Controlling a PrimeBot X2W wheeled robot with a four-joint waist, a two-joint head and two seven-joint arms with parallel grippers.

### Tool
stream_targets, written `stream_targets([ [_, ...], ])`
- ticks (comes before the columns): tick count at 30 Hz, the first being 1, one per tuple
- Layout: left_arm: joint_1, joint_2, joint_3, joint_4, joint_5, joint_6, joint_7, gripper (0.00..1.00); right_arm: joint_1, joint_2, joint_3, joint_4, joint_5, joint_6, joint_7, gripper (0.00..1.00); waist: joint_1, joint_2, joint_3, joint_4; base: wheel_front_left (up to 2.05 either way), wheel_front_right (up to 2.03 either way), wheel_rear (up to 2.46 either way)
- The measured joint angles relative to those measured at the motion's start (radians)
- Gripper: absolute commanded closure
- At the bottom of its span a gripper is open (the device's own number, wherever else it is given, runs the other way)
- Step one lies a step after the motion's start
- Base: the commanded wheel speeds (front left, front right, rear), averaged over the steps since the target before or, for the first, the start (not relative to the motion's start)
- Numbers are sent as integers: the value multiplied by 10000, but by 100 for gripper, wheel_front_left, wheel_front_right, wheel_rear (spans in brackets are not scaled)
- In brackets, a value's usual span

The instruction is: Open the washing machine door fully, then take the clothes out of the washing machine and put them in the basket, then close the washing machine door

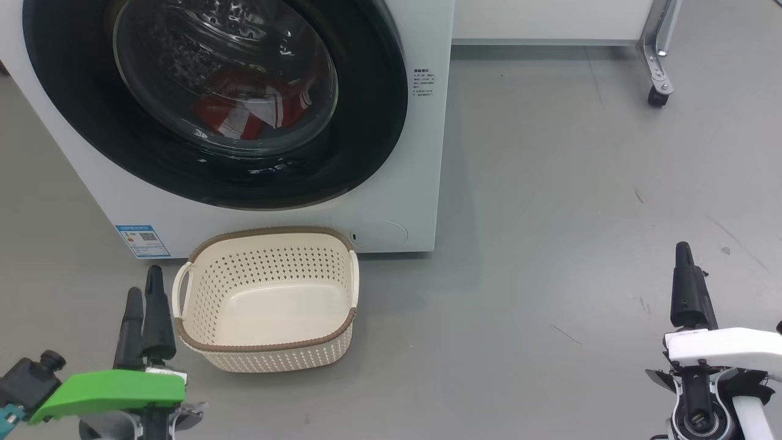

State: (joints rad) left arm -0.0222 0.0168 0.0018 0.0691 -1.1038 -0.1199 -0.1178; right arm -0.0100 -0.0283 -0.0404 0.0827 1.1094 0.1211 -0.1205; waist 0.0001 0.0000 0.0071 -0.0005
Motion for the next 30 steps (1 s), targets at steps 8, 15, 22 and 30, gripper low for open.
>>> stream_targets([
  [8, 30, 23, -399, -6, 1904, -2, -301, 0, 198, -27, 178, -61, -1396, -6, -272, 0, 0, 0, 20, -84, 0, 0, 0],
  [15, 58, 46, -771, 0, 3559, 2, -522, 0, 242, -113, 510, -54, -2748, -107, -529, 0, 0, 0, 35, -148, 0, 0, 0],
  [22, 126, 94, -1129, 33, 4589, 109, -788, 0, 317, -293, 955, 21, -4301, -272, -717, 0, 0, 0, 43, -211, 0, 0, 0],
  [30, 320, 151, -1618, 349, 6207, 512, -1089, 0, 354, -330, 1298, 190, -5743, -577, -1049, 0, 0, 0, 76, -243, 0, 0, 0],
])
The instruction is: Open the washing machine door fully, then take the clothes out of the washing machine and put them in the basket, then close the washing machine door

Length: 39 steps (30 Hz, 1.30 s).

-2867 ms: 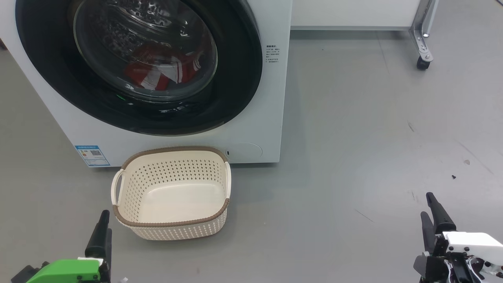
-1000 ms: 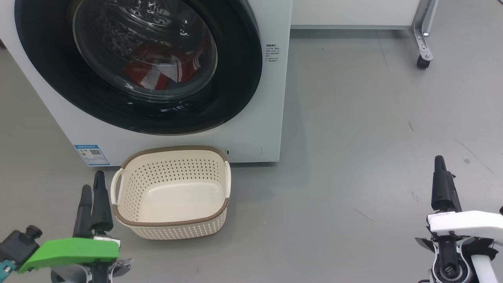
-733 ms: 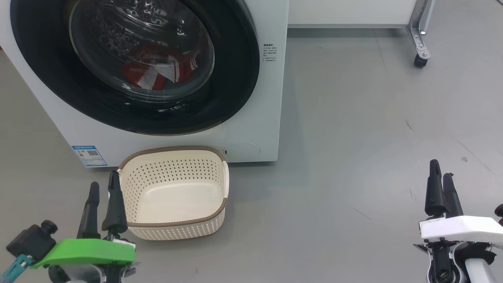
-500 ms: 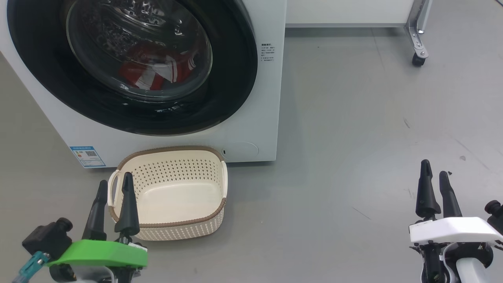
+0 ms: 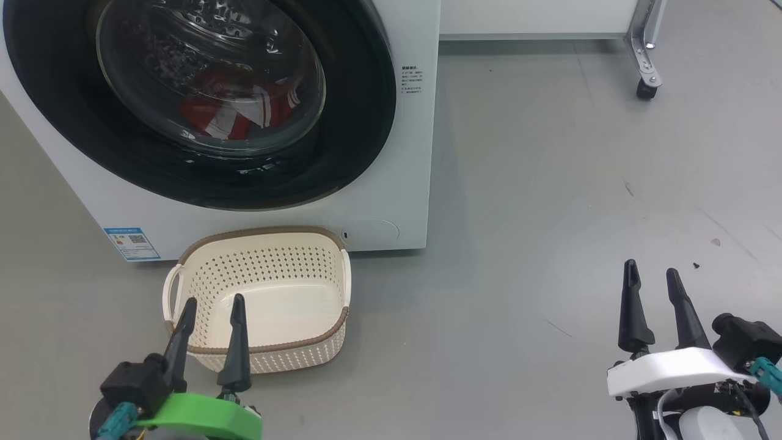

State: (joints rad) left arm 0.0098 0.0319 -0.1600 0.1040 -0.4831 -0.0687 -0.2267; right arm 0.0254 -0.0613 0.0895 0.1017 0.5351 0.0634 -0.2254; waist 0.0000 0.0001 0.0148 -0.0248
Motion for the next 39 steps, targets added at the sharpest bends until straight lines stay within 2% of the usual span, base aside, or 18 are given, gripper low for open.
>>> stream_targets([
  [5, 25, 19, -232, 247, 1047, 247, -138, 0, 44, 2, 180, 230, -794, -316, -117, 0, 0, 0, 57, 2, 0, 0, 0],
  [11, 28, 29, -359, 550, 1055, 552, -224, 0, 45, 6, 307, 533, -1218, -556, -222, 0, 0, 0, 92, 29, 0, 0, 0],
  [22, 27, 44, -479, 1041, 694, 903, -224, 0, 34, 8, 443, 963, -1417, -663, -221, 0, 0, 0, 108, 26, 0, 0, 0],
  [39, -4, 52, -671, 1400, 696, 1032, -224, 0, -75, 35, 476, 1254, -1417, -750, -221, 0, 0, 0, 111, 7, 0, 0, 0],
])
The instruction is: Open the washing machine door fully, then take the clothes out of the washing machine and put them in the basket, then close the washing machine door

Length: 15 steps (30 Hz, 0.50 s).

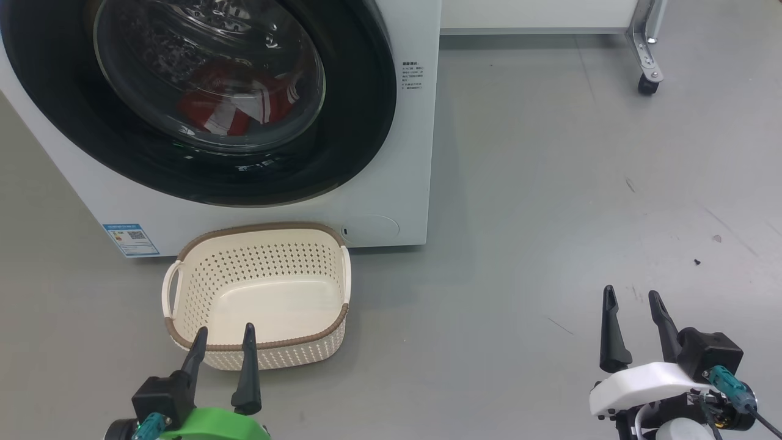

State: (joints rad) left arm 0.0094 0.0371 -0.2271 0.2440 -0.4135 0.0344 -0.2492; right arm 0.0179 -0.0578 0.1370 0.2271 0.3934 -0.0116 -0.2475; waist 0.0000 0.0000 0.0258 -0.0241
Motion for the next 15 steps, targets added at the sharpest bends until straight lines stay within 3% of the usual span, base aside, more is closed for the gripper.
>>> stream_targets([
  [15, -55, 0, -38, 96, -4, 59, 0, 0, -101, 10, 0, 155, -2, 2, -2, 0, 0, 0, 9, 53, 0, 0, 0],
])
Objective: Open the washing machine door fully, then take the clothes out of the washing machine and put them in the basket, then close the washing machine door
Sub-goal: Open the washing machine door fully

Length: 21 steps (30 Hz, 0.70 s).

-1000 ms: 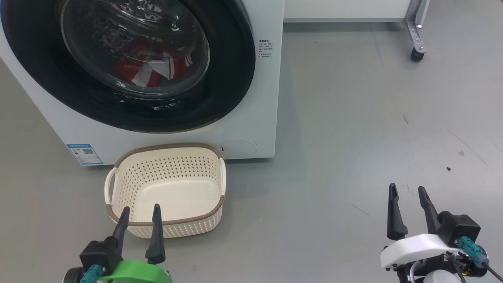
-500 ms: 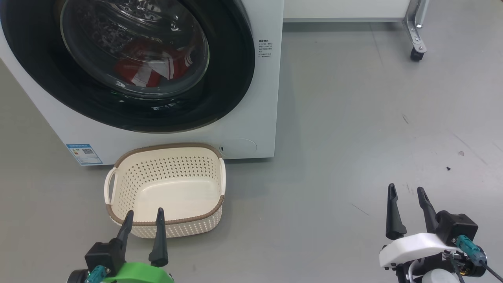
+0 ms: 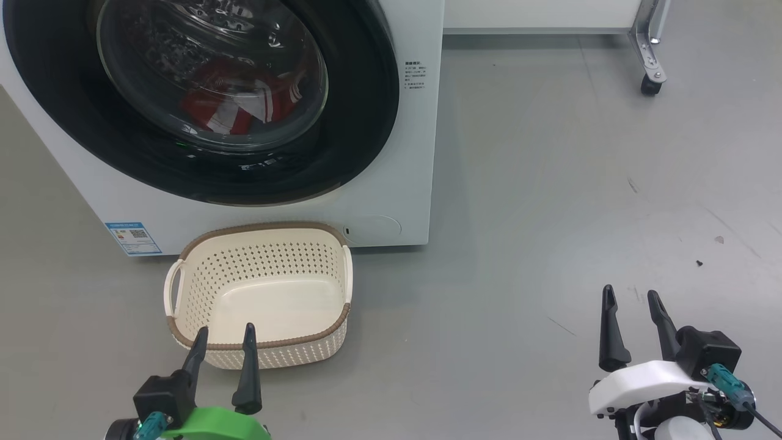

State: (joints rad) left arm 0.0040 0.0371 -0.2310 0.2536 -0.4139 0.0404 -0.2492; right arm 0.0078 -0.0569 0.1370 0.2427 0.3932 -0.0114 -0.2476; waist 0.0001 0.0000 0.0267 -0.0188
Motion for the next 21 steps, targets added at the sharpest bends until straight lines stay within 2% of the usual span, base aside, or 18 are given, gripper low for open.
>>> stream_targets([
  [21, -74, 2, -211, 102, -88, 0, 0, 0, -58, 8, -44, 56, -102, 10, 0, 0, 0, 0, 73, 124, 0, 0, 0],
])
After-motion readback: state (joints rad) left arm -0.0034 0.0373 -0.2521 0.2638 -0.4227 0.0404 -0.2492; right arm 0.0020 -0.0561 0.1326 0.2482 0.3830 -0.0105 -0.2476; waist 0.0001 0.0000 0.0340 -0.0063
